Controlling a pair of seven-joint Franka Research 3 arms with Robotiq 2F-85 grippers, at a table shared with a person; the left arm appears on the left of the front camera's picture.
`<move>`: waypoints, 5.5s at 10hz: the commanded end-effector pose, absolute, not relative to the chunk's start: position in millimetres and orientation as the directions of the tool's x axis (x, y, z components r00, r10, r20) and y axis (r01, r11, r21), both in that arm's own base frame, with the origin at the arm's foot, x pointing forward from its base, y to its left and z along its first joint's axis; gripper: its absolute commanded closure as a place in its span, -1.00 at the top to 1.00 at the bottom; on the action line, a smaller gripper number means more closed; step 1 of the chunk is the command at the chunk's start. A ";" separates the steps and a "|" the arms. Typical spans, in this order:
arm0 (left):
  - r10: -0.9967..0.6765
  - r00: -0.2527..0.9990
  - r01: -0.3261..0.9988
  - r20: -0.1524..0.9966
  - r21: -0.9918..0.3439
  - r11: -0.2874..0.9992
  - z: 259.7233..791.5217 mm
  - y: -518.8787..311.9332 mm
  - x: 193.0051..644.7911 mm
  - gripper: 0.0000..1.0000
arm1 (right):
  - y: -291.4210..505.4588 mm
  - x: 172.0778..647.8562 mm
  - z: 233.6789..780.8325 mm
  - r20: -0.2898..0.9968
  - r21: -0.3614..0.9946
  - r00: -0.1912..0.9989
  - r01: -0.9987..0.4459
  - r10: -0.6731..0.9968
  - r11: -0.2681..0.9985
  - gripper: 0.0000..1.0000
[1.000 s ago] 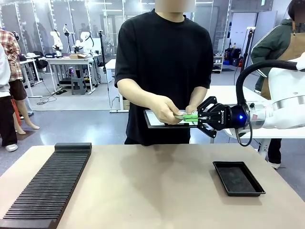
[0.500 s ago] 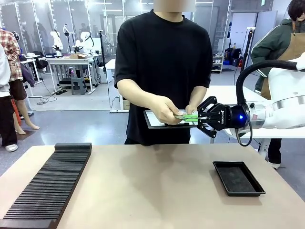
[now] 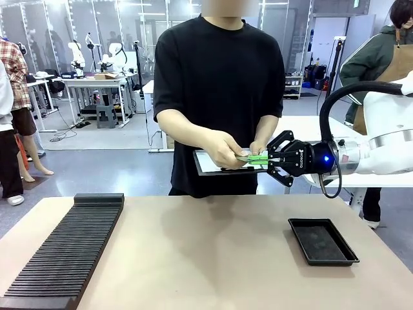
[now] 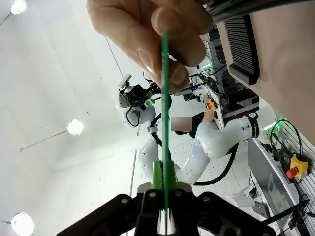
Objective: Inspect the PCB.
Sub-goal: Place the Blank PCB in the ESD tray.
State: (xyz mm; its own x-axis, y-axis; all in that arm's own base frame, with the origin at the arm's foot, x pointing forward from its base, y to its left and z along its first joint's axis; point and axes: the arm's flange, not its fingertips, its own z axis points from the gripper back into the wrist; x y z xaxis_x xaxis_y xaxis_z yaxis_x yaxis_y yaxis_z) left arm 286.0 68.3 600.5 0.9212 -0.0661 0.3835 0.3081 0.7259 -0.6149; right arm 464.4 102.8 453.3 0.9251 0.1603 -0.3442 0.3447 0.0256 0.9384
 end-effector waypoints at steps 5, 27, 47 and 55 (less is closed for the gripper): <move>-0.070 0.924 0.305 0.377 -0.612 0.730 604.5 68.4 287.4 1.00 | 103.2 463.8 455.0 -0.341 0.940 0.926 0.341 0.161 0.028 -1.00; -0.070 0.924 0.305 0.377 -0.612 0.730 604.5 68.4 287.4 1.00 | 33.7 392.7 497.6 -0.014 0.823 0.997 0.058 -0.082 0.565 -0.95; -0.070 0.924 0.305 0.377 -0.612 0.730 604.5 68.4 287.4 1.00 | 5.3 453.1 359.1 0.078 0.385 0.995 0.026 -0.061 0.923 -0.95; -0.070 0.924 0.305 0.377 -0.612 0.730 604.5 68.4 287.4 1.00 | -11.8 488.5 312.7 0.026 0.399 0.999 0.008 -0.020 0.917 -0.95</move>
